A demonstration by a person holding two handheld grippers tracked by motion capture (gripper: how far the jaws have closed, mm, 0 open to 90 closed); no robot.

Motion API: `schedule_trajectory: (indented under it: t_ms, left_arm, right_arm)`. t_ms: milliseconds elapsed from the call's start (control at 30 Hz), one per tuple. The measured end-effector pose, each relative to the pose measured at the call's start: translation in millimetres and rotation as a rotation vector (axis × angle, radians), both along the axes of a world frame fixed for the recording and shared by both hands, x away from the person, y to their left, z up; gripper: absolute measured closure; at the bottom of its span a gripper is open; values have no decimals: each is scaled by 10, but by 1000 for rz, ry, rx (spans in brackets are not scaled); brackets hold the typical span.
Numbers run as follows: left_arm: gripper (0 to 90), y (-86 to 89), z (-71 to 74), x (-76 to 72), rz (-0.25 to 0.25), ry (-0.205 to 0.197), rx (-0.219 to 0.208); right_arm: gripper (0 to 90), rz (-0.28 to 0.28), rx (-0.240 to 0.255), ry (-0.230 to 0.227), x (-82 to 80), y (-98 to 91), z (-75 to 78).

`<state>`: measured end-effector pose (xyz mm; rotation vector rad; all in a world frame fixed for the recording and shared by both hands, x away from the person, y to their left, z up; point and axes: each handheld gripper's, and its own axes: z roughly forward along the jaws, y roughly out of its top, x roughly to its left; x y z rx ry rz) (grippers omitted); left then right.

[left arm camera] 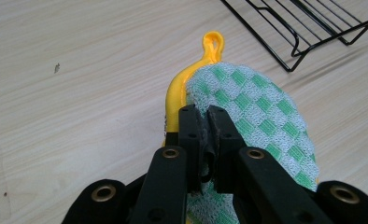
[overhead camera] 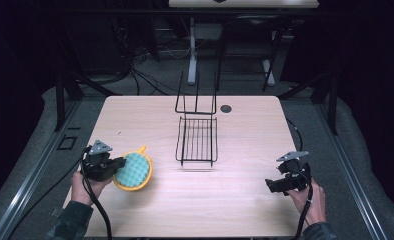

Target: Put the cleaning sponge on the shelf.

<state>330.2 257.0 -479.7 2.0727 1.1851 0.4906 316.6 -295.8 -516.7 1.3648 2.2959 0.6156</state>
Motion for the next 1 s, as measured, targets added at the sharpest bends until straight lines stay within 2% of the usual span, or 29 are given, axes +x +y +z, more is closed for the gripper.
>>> schedule_trajectory:
  t_ms: [333, 1000]
  left_arm:
    - [856, 2, 62, 25, 13, -20, -23]
    - [854, -231, 160, 163, -49, -20, -35]
  right_arm:
    - [43, 5, -3, 11, 6, 9, -18]
    - [40, 7, -35, 26, 6, 29, -40]
